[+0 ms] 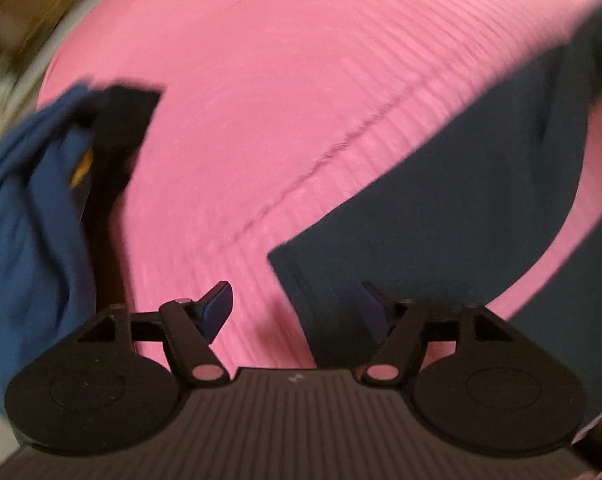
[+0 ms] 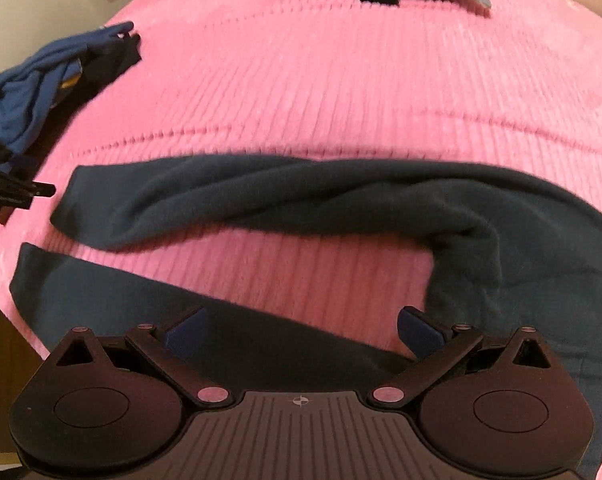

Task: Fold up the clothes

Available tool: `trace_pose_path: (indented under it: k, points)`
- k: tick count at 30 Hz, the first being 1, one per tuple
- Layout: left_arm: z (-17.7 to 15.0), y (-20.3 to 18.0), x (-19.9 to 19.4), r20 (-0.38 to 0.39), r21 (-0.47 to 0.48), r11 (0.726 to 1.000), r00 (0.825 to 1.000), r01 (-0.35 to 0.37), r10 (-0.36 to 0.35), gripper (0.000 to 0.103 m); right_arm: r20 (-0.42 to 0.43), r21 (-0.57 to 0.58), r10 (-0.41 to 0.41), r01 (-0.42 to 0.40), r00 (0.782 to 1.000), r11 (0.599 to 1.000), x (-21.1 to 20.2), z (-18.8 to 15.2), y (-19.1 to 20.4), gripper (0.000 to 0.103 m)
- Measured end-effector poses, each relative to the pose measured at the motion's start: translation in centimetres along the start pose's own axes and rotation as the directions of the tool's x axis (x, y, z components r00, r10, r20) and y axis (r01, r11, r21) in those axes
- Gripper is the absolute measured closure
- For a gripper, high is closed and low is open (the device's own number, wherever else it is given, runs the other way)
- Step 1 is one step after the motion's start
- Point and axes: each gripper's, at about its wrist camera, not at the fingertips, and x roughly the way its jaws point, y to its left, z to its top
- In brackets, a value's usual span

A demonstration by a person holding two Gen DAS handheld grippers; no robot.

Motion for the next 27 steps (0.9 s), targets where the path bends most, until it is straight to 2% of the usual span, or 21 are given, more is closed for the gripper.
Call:
trace_pose_path:
  k: [1,3,6,11,13,16,18,19,21,22,25,27]
  points:
    - [-0.2,-1.0,-0.3,0.040,0.081,0.996,0.999,0.022,-0.026,0.038,0.000,-0.012,-0.008,0.008,1.000,1.000,0.0,0.1,0.2,0.000]
    - [-0.9,-2.9,-0.9,0.116,0.260,0.963,0.987,0.076,-0.110,0.038,0.005,-0.054,-0.027,0.027,1.000,0.998,0.4,0.1,0.5,0.000]
    - [-2.8,-5.1,-1.4,0.116,0.469,0.875,0.973,0.122,-0.197,0.038,0.005,-0.134,-0.065,0.065,0.998,0.989,1.5,-0.1,0.6,0.000]
    - [-6.0,-6.5,-0.7,0.084,0.651,0.756,0.983,0.068,-0.161,0.043,0.009,-0.107,-0.074,0.075,0.997,0.991,2.5,0.3,0.5,0.000]
    - [-7.2,-6.5,0.3,0.096,0.704,0.710,0.989,0.013,-0.114,0.045,0.014,-0.104,-0.077,0.078,0.997,0.992,2.7,0.7,0.9,0.000]
    - [-8.2,-6.4,1.6,0.119,0.761,0.648,0.990,-0.039,-0.081,0.055,0.023,-0.116,-0.076,0.078,0.997,0.990,2.8,1.1,1.8,0.000]
    - [-8.6,-6.4,2.0,0.135,0.787,0.616,0.986,-0.048,-0.095,0.073,0.022,-0.127,-0.078,0.080,0.997,0.989,2.9,1.2,2.4,0.000]
    - [-8.6,-6.4,2.0,0.131,0.794,0.607,0.986,-0.041,-0.105,0.091,0.021,-0.132,-0.079,0.081,0.997,0.988,2.9,1.2,2.7,0.000]
    - [-8.9,-6.3,1.2,0.143,0.799,0.599,0.984,-0.048,-0.111,0.098,0.016,-0.135,-0.088,0.089,0.996,0.987,3.0,1.1,3.1,0.000]
    - [-8.9,-5.9,0.6,0.149,0.787,0.615,0.982,-0.046,-0.117,0.101,0.016,-0.127,-0.090,0.091,0.996,0.988,3.0,1.1,3.2,0.000]
    - [-7.5,-3.4,-2.7,0.111,0.668,0.741,0.976,0.064,-0.185,0.101,0.019,-0.082,-0.083,0.084,0.996,0.993,2.7,1.2,3.4,0.000]
    - [-5.5,-0.1,-6.3,0.095,0.496,0.841,0.948,0.218,-0.302,0.101,0.024,-0.046,-0.073,0.074,0.997,0.996,2.3,1.6,3.5,0.000]
